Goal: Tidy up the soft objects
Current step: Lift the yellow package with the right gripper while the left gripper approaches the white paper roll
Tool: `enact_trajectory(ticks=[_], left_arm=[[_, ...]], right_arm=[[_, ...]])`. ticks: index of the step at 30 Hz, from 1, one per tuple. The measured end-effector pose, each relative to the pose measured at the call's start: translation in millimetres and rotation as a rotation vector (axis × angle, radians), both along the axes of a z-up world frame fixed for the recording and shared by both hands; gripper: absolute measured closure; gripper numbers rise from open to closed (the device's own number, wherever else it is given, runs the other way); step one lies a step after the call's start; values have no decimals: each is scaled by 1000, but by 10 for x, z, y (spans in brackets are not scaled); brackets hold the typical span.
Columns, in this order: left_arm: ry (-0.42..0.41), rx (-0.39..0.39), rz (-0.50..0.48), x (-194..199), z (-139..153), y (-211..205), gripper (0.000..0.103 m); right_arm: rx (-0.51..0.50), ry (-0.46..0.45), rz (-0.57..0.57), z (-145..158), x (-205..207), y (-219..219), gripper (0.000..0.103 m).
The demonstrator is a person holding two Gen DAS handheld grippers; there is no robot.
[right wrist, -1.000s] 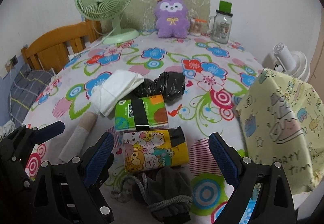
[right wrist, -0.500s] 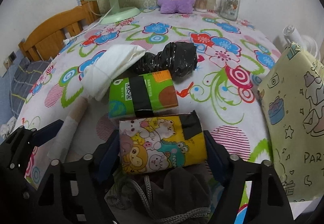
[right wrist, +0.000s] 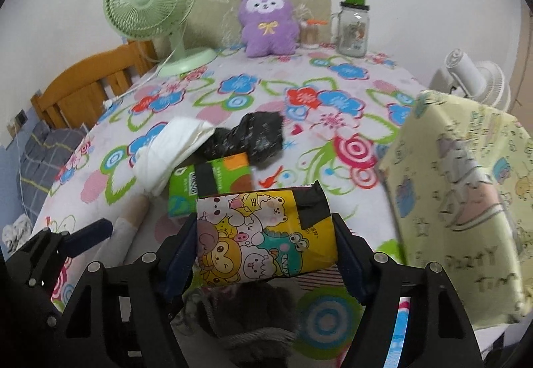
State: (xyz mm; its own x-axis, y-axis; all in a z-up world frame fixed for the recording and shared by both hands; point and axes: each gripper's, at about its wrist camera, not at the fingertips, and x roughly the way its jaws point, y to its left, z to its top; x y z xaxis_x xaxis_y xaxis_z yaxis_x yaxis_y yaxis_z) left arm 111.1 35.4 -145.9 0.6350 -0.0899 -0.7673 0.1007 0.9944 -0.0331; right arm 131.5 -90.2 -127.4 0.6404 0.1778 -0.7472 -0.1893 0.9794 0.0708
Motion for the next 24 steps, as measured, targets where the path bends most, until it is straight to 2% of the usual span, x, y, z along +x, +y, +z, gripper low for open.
enact_trajectory(ticks=[13, 21, 23, 24], left_arm=[[-37, -4, -85, -166, 112, -398, 12], [-21, 5, -93, -185, 51, -498, 12], [-7, 4, -89, -170, 12, -507, 14], [0, 5, -88, -161, -8, -510, 19]], right_arm=[[-13, -24, -20, 100, -206, -242, 26], [-27, -8, -23, 56, -241, -272, 26], [-30, 2, -19, 29, -232, -259, 26], [-30, 6, -18, 18, -225, -255, 26]])
